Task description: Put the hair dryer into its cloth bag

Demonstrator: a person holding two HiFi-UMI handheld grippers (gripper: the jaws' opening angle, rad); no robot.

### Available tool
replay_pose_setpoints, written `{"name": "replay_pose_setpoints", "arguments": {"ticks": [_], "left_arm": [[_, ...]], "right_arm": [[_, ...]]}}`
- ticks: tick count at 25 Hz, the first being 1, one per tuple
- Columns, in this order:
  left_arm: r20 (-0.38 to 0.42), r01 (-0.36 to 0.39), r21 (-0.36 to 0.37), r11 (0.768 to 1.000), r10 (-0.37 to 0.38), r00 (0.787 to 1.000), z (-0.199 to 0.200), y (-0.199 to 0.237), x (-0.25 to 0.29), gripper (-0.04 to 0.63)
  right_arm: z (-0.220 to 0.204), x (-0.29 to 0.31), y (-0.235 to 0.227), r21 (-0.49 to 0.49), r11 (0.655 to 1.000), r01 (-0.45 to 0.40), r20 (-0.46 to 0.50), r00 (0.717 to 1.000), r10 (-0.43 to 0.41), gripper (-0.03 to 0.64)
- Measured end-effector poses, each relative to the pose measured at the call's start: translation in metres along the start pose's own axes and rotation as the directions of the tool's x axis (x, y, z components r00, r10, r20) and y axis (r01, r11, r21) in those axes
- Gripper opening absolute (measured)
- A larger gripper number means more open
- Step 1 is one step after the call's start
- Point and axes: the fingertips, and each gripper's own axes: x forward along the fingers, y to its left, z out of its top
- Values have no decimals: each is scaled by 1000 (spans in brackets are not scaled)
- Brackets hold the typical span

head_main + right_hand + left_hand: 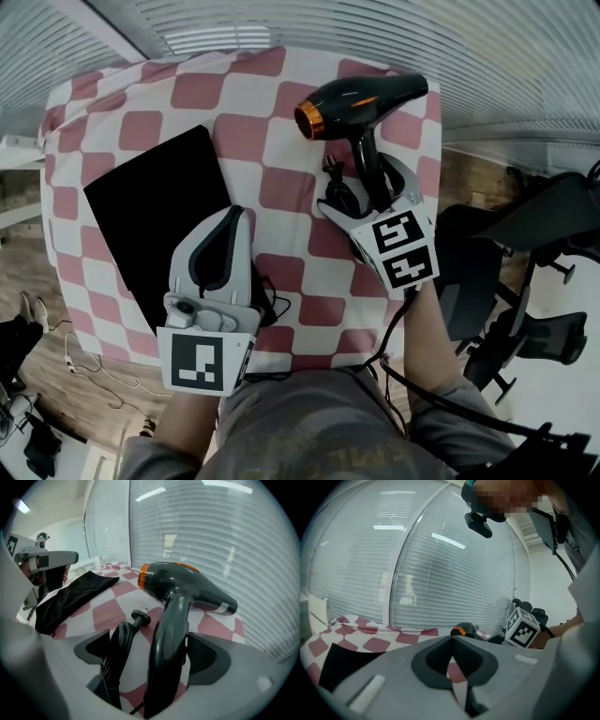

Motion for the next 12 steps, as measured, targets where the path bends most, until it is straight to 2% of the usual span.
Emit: {"name": "replay_pose_setpoints", "arguments": {"ticks": [5,10,12], "left_arm": [[-12,-8,-3,1000,8,1000,-3,3,-1,0],[2,-27,2,1000,27,1000,0,7,-4,0],[5,-31,3,1000,31,999,1,7,-6,0]], "right_arm": [[-3,-1,2,56,998,-32,9,999,32,461],[-6,-4,-1,95,995,-16,-3,1000,17,394],[-7,-6,-3,111,994,-3,-11,1000,4,346]]}}
